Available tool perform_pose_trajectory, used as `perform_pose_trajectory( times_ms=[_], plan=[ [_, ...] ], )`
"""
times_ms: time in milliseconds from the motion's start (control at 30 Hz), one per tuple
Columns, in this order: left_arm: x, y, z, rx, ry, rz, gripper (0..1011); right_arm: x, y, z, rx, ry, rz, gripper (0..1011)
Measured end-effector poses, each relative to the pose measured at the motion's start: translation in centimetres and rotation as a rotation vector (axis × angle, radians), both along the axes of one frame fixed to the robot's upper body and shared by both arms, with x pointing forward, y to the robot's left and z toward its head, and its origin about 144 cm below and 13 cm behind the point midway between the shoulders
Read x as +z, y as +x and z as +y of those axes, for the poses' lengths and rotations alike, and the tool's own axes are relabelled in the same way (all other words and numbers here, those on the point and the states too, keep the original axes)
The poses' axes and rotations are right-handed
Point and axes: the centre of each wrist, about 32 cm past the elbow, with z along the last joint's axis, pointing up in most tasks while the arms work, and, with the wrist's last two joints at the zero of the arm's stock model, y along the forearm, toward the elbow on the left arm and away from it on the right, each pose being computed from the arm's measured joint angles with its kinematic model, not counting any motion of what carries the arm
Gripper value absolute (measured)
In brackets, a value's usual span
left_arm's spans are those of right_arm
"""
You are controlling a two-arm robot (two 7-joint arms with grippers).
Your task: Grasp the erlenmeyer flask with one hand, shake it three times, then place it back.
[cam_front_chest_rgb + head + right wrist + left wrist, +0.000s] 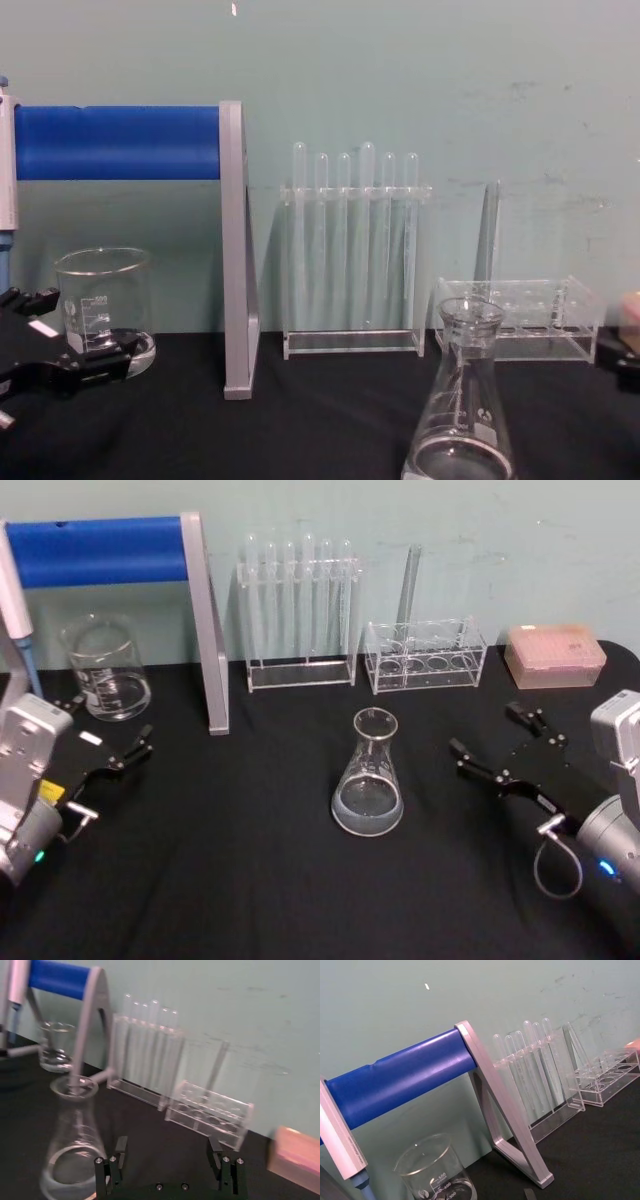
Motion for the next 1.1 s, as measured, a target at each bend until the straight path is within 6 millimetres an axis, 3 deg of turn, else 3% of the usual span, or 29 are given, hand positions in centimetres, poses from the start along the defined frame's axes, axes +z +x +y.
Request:
perform_pose_trajectory(
  times_ms=[600, 1100],
  plan=[
    [0.0, 0.0, 0.0, 0.0, 0.0, 0.0, 1001, -0.6, -0.2, 2.1, 0.184, 0.133, 0.085, 1000],
    [0.0, 0.0, 0.0, 0.0, 0.0, 0.0, 1001, -0.9, 1.9, 4.2, 0.248, 0.149, 0.081, 1000]
  ],
)
